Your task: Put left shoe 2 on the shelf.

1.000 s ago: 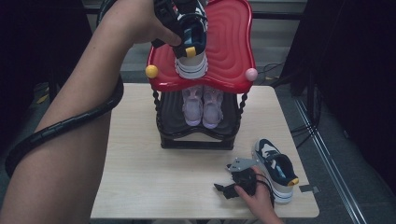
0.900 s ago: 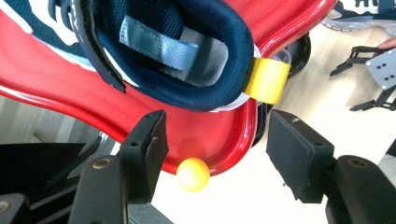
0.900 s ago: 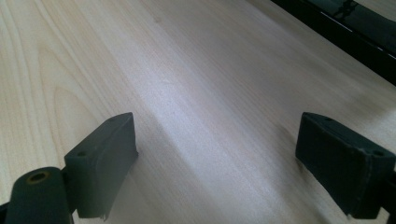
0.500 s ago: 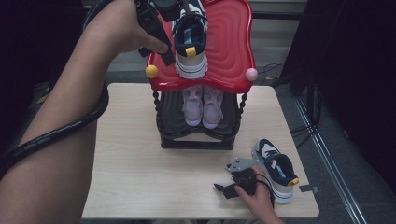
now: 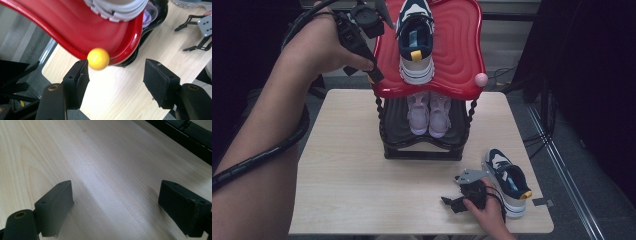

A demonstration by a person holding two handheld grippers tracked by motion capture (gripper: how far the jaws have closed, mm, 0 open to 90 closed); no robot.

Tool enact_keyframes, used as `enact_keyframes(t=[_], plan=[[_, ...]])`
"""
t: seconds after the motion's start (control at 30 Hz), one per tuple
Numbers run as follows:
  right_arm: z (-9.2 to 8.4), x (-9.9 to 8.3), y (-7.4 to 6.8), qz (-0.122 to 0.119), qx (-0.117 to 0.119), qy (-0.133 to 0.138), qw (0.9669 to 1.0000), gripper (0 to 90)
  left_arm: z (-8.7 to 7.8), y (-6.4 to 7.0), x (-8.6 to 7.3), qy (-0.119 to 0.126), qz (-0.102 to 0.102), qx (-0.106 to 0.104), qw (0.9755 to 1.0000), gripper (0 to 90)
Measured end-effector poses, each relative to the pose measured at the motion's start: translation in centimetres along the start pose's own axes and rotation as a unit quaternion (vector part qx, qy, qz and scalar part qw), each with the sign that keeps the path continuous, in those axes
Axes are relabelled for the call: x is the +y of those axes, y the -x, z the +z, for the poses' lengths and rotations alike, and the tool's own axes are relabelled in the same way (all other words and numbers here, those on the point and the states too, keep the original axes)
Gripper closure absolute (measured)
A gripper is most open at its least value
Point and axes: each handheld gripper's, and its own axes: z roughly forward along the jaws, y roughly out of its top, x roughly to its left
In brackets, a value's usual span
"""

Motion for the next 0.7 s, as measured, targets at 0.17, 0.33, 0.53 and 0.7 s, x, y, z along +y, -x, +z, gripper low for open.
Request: enact_keyframes(t=[0.17,0.33,0.53,0.7], plan=[[0.0,0.0,0.0,0.0,0.0,0.0,1.0,11.6,0.5,-0.5,-1.2,-0.007,-0.007,-0.01,0.9999,36.8],[0.0,0.0,0.0,-0.001,0.0,0.0,1.0,11.6,0.8,-0.7,-2.3,-0.014,-0.019,-0.013,0.9996,36.8],[0.0,0.0,0.0,-0.001,0.0,0.0,1.0,11.6,1.2,-0.9,-3.7,-0.012,-0.028,-0.017,0.9994,36.8],[0.0,0.0,0.0,0.0,0.0,0.0,1.0,11.6,1.6,-0.8,-4.6,-0.007,-0.028,-0.019,0.9994,36.8]])
